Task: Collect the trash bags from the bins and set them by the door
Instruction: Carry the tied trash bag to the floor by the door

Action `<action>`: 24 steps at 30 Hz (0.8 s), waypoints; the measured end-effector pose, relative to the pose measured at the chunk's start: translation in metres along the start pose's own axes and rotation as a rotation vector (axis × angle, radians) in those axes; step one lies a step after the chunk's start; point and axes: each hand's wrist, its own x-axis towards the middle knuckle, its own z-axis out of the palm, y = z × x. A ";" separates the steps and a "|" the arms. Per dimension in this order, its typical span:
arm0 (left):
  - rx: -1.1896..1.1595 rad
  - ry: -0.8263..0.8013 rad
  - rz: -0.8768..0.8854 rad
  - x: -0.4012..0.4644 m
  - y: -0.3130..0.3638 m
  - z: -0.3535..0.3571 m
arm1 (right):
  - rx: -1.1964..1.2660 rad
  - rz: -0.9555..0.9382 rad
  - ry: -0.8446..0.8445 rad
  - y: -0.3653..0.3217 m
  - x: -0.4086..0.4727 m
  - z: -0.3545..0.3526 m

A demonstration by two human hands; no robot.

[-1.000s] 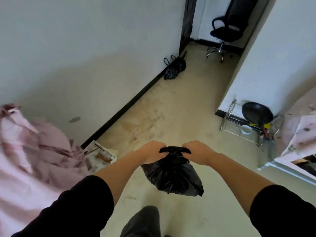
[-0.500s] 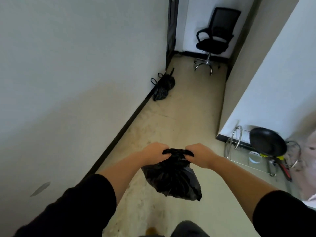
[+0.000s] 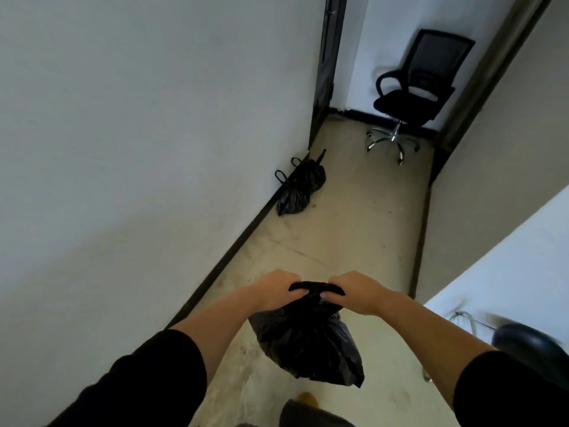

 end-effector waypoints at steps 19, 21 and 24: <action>-0.015 -0.088 0.026 0.305 -0.132 -0.212 | 0.072 0.061 0.009 0.116 0.310 -0.192; -0.024 -0.095 0.042 0.335 -0.147 -0.230 | 0.100 0.079 0.029 0.123 0.335 -0.205; -0.036 -0.128 0.047 0.378 -0.166 -0.247 | 0.100 0.104 0.010 0.135 0.369 -0.217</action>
